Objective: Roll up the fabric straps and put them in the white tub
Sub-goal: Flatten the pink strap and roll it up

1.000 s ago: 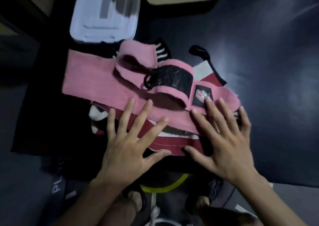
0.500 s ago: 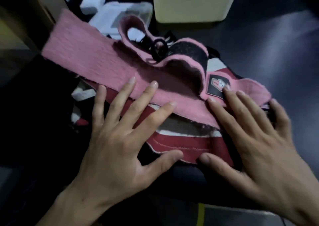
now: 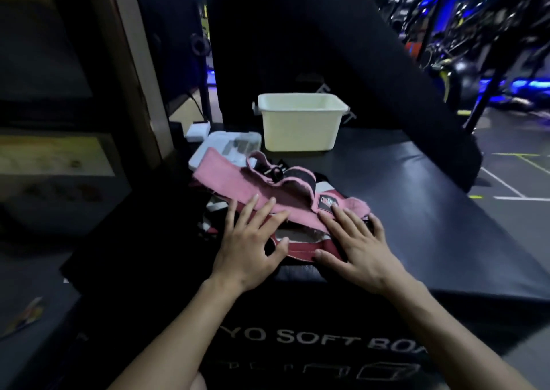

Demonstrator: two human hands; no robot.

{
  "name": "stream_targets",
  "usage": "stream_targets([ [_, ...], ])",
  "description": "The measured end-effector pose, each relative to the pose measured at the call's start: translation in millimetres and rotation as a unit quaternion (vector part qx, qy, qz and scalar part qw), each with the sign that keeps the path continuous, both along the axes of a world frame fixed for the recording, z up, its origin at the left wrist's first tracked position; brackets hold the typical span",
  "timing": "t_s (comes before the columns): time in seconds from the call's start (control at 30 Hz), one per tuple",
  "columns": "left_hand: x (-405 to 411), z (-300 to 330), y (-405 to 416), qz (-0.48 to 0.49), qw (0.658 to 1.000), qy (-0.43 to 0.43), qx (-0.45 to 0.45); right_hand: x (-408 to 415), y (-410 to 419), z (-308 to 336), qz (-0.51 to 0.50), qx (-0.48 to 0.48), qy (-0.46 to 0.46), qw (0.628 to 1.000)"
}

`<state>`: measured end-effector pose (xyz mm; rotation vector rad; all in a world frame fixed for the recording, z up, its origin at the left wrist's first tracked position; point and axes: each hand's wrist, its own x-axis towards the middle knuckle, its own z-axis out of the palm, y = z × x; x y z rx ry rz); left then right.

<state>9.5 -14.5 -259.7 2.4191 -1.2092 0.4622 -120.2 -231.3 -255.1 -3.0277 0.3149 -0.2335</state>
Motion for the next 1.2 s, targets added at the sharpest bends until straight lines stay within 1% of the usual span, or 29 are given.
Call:
stream_targets([
  [0.27,2.7,-1.9,-5.5,0.035,0.999,-0.002,0.024,-3.6,-1.5,-5.0,0.002,0.022,-0.046,0.999],
  [0.33,8.5,0.0,-5.9,0.046,0.998,-0.006,0.03,-3.3,-1.7,-5.6,0.001,0.021,-0.082,0.996],
  [0.4,19.0,1.2,-4.9,0.058,0.998,-0.007,0.038,-3.5,-2.7,-8.3,0.008,0.032,-0.136,0.99],
  [0.53,33.0,5.0,-8.6,0.084,0.995,0.004,0.047,-3.6,-10.7,-13.5,0.028,0.122,-0.218,0.968],
  [0.63,27.0,22.0,-22.7,0.103,0.993,0.008,0.065,-2.5,-14.7,-12.4,0.031,0.162,-0.257,0.952],
  [0.67,23.9,31.1,-32.0,0.1,0.993,0.003,0.062,-2.2,-15.9,-10.2,0.034,0.181,-0.259,0.948],
  [0.73,15.6,50.9,-55.0,0.065,0.998,-0.006,0.014,-1.2,-18.4,-1.7,0.045,0.218,-0.261,0.939],
  [0.83,8.4,53.5,-83.1,0.011,0.999,0.018,-0.047,7.0,-32.2,18.2,0.041,0.248,-0.282,0.926],
  [0.9,13.3,36.5,-85.7,0.0,0.997,0.038,-0.072,21.3,-45.9,33.9,0.029,0.249,-0.273,0.929],
  [0.97,25.4,20.6,-80.4,-0.019,0.996,0.03,-0.082,45.4,-55.4,50.5,0.024,0.232,-0.232,0.944],
  [1.03,33.7,17.5,-73.9,-0.034,0.99,0.061,-0.126,74.6,-55.9,63.2,0.03,0.217,-0.186,0.958],
  [1.1,37.3,22.9,-70.9,-0.039,0.981,0.094,-0.163,105.8,-52.3,70.4,0.062,0.238,-0.128,0.961],
  [1.17,39.6,25.4,-69.2,-0.034,0.981,0.106,-0.16,133.6,-45.2,70.8,0.105,0.253,-0.058,0.96],
  [1.2,42.1,24.2,-68.2,-0.033,0.979,0.118,-0.163,143.8,-43.1,68.7,0.116,0.255,-0.038,0.959],
])
